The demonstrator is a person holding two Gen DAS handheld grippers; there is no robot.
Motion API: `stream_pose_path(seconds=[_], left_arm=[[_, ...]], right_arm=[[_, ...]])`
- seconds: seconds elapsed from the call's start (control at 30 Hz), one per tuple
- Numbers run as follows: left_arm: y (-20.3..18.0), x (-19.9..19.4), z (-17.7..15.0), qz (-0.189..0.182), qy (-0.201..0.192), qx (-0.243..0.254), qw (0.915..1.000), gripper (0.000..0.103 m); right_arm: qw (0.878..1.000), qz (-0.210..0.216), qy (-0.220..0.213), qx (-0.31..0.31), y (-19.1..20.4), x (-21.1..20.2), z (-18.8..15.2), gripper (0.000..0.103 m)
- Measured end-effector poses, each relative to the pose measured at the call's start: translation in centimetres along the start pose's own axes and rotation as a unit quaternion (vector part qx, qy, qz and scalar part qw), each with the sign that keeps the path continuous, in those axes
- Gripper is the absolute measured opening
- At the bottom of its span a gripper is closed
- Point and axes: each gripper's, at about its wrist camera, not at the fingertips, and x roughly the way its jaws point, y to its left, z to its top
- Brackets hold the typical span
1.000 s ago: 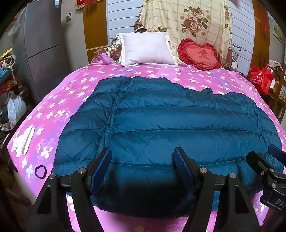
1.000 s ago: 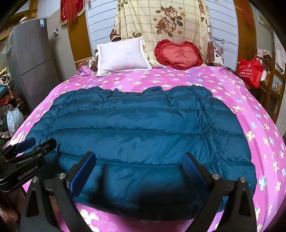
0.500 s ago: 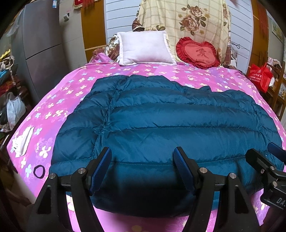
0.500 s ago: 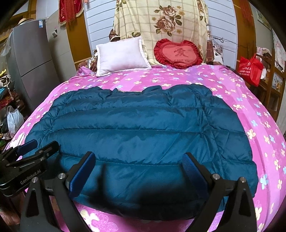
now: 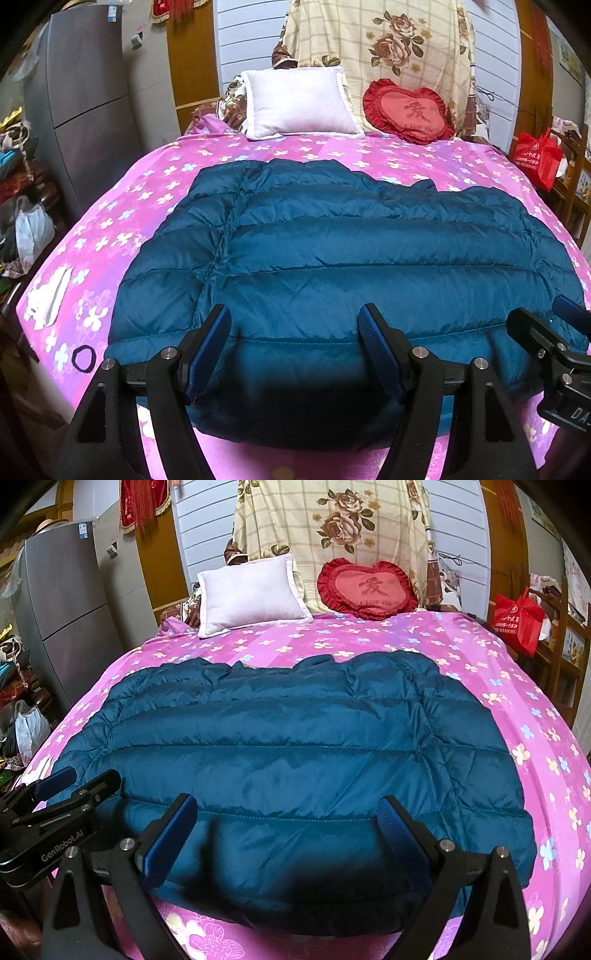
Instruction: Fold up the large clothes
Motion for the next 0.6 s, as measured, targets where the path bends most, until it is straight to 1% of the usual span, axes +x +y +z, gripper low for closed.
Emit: stream_pose_path(seconds=[0.27,0.6], left_arm=[[-0.05,-0.11,-0.05,0.001,-0.002,0.002,1.0000,0.052],[0.23,0.11,-0.07,0.015,-0.001,0.002,0.9999,0.052]], right_arm=[[1.000,-0.001,-0.002,0.003,-0.01,0.11,-0.04,0.100],[1.000,0.000,0.003,0.009,-0.17,0.30,-0.25,0.100]])
